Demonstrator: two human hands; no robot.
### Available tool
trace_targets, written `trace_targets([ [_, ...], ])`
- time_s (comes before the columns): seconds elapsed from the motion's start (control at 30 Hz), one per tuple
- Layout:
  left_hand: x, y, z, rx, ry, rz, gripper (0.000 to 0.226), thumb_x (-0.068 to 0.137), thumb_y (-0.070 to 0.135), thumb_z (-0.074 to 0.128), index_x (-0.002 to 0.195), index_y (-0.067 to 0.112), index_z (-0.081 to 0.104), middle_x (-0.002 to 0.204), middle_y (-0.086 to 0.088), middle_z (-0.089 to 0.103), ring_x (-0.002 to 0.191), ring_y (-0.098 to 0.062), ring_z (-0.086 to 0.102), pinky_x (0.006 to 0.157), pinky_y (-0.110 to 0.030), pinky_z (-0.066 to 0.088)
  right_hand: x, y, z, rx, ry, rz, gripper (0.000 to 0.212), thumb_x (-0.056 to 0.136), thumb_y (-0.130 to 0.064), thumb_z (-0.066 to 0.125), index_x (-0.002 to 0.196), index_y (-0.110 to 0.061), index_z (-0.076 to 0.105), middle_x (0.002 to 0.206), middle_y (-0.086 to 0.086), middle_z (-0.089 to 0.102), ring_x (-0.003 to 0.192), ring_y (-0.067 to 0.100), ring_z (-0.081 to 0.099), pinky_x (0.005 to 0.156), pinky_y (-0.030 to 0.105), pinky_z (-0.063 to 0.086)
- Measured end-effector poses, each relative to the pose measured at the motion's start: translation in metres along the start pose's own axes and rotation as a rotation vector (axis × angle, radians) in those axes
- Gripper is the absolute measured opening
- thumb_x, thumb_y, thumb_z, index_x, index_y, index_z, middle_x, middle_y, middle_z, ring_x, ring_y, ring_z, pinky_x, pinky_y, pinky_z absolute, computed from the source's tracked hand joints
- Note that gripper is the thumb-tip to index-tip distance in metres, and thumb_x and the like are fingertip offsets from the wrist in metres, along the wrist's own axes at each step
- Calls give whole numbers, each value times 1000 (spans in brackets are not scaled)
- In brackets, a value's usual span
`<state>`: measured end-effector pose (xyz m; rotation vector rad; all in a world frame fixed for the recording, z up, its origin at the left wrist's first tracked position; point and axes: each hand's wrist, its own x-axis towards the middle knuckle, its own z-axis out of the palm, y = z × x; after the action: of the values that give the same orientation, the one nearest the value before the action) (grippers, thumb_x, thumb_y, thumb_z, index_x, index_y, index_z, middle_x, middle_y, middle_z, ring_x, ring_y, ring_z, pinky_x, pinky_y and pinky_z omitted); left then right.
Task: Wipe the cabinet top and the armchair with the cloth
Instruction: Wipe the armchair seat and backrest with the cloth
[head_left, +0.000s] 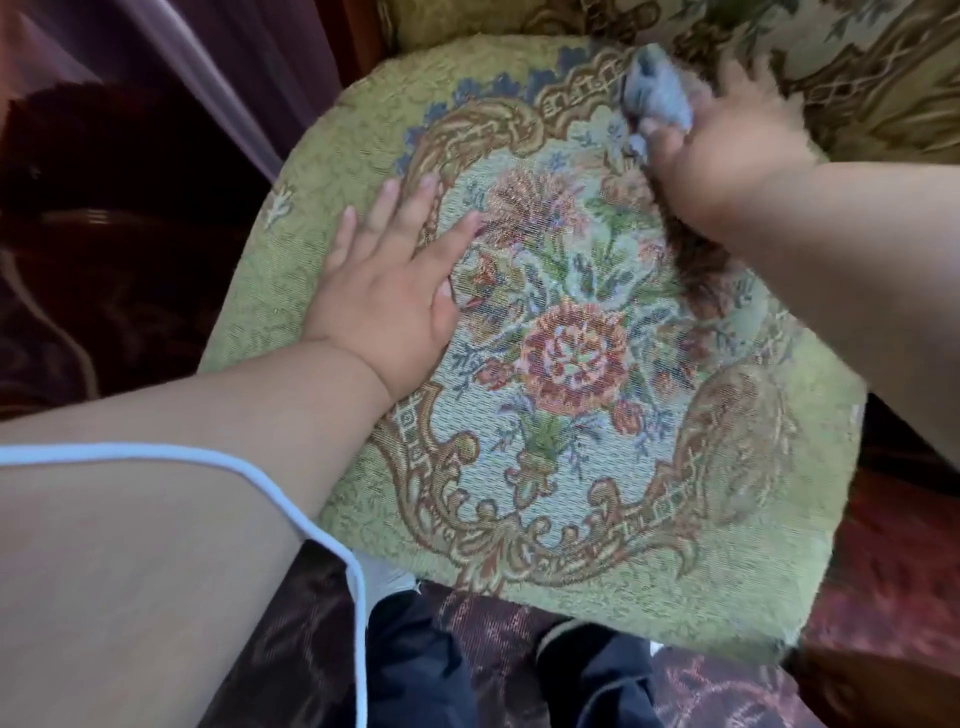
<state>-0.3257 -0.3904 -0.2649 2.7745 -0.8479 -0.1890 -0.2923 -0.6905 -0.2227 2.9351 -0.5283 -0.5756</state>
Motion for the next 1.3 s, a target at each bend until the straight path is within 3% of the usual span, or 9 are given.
trace_targets([
  [0.07, 0, 0, 0, 9, -7, -9, 61, 89, 32, 31, 149, 35, 23, 162, -8, 18, 149, -31, 10, 120, -50, 4, -10, -24, 4, 71, 55, -6, 64, 99, -47, 20, 153, -12, 20, 161, 14, 20, 146, 36, 13, 115, 58, 16],
  [0.23, 2, 0, 0, 21, -14, -12, 63, 86, 31, 36, 148, 34, 25, 162, -8, 19, 148, -32, 13, 120, -52, 7, -135, -69, 26, 247, 94, -402, 63, 96, -42, 26, 148, -8, 32, 157, 16, 29, 145, 36, 21, 115, 55, 18],
  [0.37, 1, 0, 0, 30, -21, -3, 63, 87, 31, 34, 149, 34, 24, 162, -9, 19, 148, -31, 12, 120, -51, 7, -251, -63, 70, 43, -91, -824, 73, 90, -45, 46, 152, -19, 18, 160, 6, 8, 146, 31, 0, 113, 54, 1],
  [0.47, 1, -2, 3, 57, -39, -13, 63, 89, 33, 31, 151, 36, 17, 163, -6, 14, 149, -27, 7, 120, -50, 6, -248, -44, 84, -64, -137, -1046, 77, 93, -41, 47, 152, -23, 1, 158, 3, -9, 143, 29, -16, 110, 54, -8],
  [0.6, 6, -4, 1, 44, -39, -24, 63, 88, 33, 30, 150, 36, 18, 163, -8, 16, 149, -29, 9, 120, -51, 7, -190, -37, 66, 23, 7, -810, 71, 89, -49, 39, 152, -23, 19, 157, 3, 6, 144, 28, 2, 113, 56, 3],
  [0.73, 2, 0, -1, 66, -52, -37, 62, 89, 35, 28, 150, 35, 15, 163, -8, 13, 149, -28, 7, 120, -49, 6, -98, -20, 34, -14, 97, -403, 71, 91, -60, 8, 154, -27, 3, 163, 7, 3, 148, 31, -2, 116, 54, 2],
  [0.9, -1, 3, -4, 44, -66, -42, 62, 89, 36, 27, 150, 35, 15, 164, -7, 11, 149, -28, 5, 120, -47, 4, -12, -19, 10, 159, 3, 107, 65, 98, -52, 20, 154, -20, 12, 164, 9, 9, 148, 33, 1, 116, 57, 8],
  [1.1, 1, 4, -5, 28, -61, -37, 63, 86, 34, 30, 149, 32, 22, 162, -10, 17, 149, -31, 11, 120, -49, 5, -117, -70, 29, 236, 130, -211, 64, 99, -41, 25, 155, -12, 9, 163, 12, 6, 148, 32, 0, 119, 52, 3],
  [1.3, 2, 0, -3, 44, -62, -36, 62, 87, 36, 29, 149, 35, 23, 162, -9, 20, 148, -30, 12, 120, -47, 4, -192, -51, 56, 132, -60, -682, 70, 94, -39, 37, 153, -19, 5, 159, 2, -7, 142, 25, -22, 112, 48, -14],
])
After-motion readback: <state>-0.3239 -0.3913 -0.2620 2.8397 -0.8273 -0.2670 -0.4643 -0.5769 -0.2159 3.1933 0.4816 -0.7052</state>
